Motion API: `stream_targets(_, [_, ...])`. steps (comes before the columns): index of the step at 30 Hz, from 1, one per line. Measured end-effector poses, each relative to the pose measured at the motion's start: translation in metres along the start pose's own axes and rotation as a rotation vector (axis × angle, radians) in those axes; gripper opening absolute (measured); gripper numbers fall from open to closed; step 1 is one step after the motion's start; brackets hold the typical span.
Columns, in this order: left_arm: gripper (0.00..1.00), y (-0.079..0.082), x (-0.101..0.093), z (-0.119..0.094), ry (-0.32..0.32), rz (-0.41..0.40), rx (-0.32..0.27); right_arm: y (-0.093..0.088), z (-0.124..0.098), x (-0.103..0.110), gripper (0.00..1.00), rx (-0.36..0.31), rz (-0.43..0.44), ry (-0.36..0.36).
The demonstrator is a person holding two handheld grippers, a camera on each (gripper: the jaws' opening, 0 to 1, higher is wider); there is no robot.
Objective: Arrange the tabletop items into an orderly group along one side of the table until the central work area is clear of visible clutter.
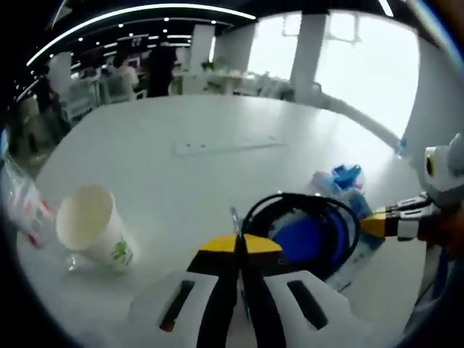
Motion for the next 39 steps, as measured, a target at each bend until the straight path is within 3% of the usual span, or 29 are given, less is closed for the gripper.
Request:
stream_targets(5, [0.0, 0.001, 0.004, -0.004, 0.028, -0.036, -0.017, 0.009, 0.011, 0.003, 0.01, 0.006, -0.039, 0.002])
stream_targets(10, [0.0, 0.006, 0.008, -0.005, 0.06, 0.002, -0.028, 0.02, 0.023, 0.006, 0.01, -0.007, -0.071, 0.0])
stream_targets(12, [0.0, 0.007, 0.011, -0.005, 0.079, -0.025, -0.032, 0.025, 0.029, 0.007, 0.01, -0.018, -0.083, -0.002])
stream_targets(22, [0.0, 0.005, 0.023, 0.003, 0.149, -0.002, -0.008, 0.035, 0.052, 0.009, 0.01, -0.03, -0.107, 0.022])
stream_targets(29, [0.0, 0.006, 0.026, 0.016, 0.176, 0.03, 0.018, 0.032, 0.065, 0.005, 0.01, -0.014, -0.098, 0.037])
stream_targets(33, [0.0, 0.001, 0.024, 0.022, 0.194, 0.063, 0.05, 0.033, 0.07, 0.002, 0.01, -0.026, -0.144, 0.029])
stream_targets(39, [0.0, -0.002, 0.027, 0.026, 0.206, 0.088, 0.051, 0.029, 0.076, 0.001, 0.01, -0.026, -0.198, 0.013])
Point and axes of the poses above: the point that each gripper's makers call its tool centre point, and the gripper's own axes: z roughly forward along the fingers, x roughly to its left, y roughly out of its top, the point moved 5 cm from there along -z, roughly backward along the fingers, and after that the axes turned 3 degrees about z, right-handed, at the moved point
